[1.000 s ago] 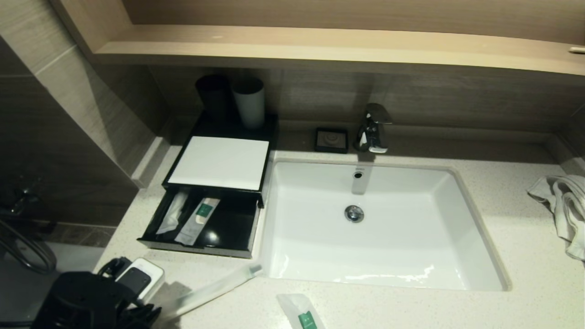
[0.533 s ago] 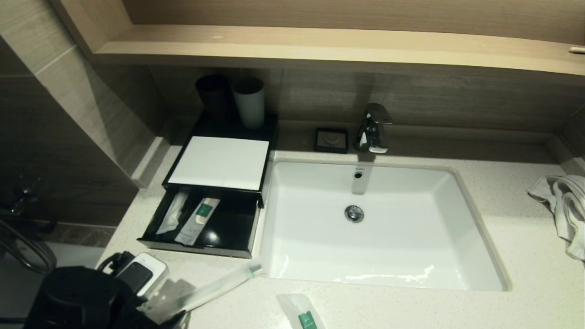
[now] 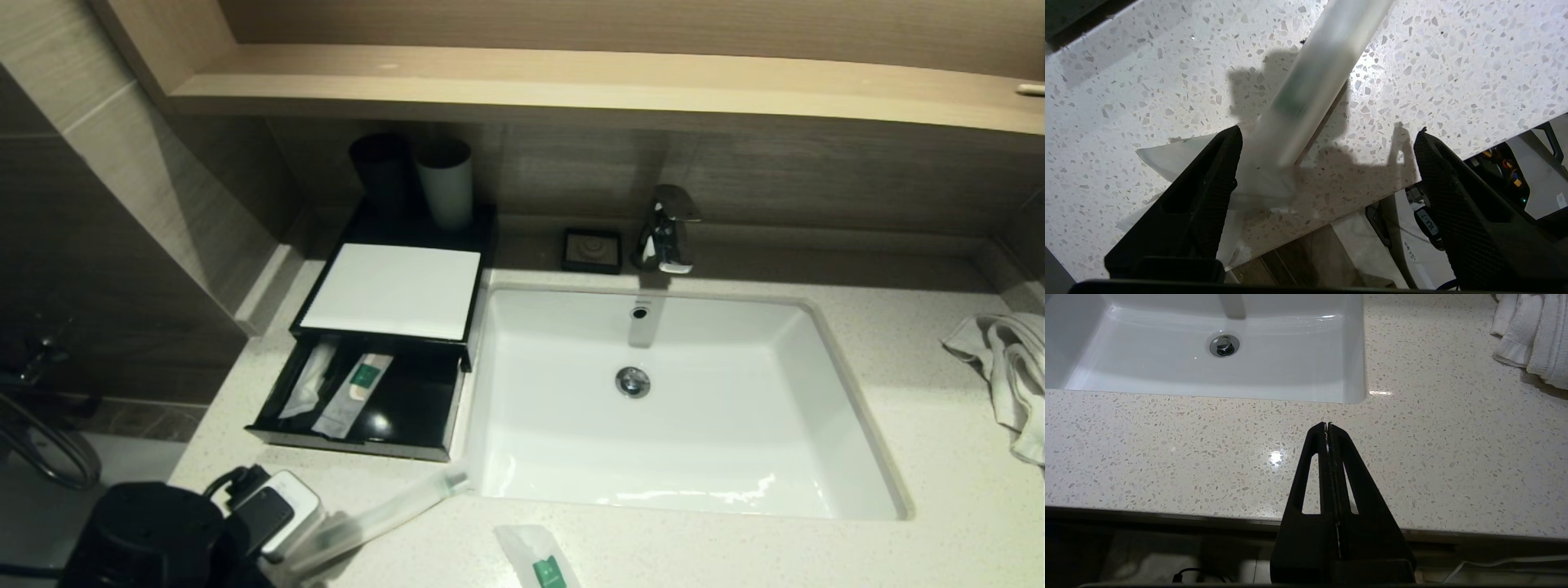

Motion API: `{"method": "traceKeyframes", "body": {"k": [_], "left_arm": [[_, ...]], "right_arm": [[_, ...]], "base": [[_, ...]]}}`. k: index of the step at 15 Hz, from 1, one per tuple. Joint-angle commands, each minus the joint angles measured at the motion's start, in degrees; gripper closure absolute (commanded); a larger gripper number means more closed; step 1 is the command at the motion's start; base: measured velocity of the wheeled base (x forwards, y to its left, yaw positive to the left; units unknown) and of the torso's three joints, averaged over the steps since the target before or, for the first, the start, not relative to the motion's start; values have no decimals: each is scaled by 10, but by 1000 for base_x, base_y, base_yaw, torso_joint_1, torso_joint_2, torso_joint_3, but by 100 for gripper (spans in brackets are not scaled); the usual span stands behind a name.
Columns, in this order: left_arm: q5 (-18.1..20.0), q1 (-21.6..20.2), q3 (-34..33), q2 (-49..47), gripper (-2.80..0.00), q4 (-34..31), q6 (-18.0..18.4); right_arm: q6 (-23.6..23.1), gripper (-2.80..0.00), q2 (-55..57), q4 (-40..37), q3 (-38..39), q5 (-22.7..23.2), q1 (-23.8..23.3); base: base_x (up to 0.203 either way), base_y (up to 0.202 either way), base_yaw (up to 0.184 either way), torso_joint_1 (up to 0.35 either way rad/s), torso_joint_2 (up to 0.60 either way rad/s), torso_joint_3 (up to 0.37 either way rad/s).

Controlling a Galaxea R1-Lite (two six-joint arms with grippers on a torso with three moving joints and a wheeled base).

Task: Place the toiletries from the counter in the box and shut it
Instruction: Pick up the bathroom toiletry

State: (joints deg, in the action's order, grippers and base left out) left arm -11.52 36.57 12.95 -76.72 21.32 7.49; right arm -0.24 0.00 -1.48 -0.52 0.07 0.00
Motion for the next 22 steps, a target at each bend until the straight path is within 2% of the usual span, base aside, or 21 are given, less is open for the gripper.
{"method": "traceKeyframes", "body": {"k": [1,22], "left_arm": [[-2,0,-1,-17,-280,1,-1],[-1,-2,3,-59,-280,6,-4]], "right_arm": [[0,0,0,0,0,-1,0],[0,0,0,0,0,0,0]], "base": [[0,0,0,0,0,0],[0,0,0,0,0,0]]}}
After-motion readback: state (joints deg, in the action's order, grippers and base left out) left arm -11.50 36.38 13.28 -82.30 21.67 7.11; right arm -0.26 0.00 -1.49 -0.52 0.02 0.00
